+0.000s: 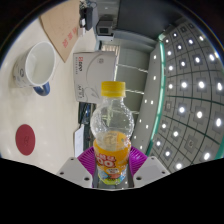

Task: Pour water

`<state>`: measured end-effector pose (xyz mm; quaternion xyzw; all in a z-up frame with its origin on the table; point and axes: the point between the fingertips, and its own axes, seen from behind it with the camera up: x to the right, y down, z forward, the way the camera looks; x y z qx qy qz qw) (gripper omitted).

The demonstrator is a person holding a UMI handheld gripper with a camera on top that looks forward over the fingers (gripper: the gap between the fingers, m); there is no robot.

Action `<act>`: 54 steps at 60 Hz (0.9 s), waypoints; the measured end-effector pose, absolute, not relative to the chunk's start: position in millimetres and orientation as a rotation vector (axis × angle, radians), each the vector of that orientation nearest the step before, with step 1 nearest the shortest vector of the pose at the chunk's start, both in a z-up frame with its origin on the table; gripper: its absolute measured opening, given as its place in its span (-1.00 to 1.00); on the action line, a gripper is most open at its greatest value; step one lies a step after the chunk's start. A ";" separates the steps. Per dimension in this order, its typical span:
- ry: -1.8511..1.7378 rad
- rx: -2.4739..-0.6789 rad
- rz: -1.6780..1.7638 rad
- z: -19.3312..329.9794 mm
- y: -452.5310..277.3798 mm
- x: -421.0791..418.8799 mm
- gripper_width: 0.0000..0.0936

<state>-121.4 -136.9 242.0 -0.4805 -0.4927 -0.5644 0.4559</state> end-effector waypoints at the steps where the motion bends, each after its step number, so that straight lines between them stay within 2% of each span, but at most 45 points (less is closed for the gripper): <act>1: -1.241 -1.157 -1.414 240.1 -137.0 -127.6 -0.14; 14: -1.489 -0.958 -1.581 197.2 -133.9 -168.8 -0.13; 26: -1.534 -0.954 -1.568 183.3 -135.5 -182.1 -0.13; 38: -1.337 -1.225 -1.268 200.0 -138.6 -174.5 -0.13; 50: -0.942 -1.611 -0.678 215.8 -159.4 -159.1 -0.13; 54: -0.788 -1.710 -0.469 208.3 -163.1 -159.2 -0.13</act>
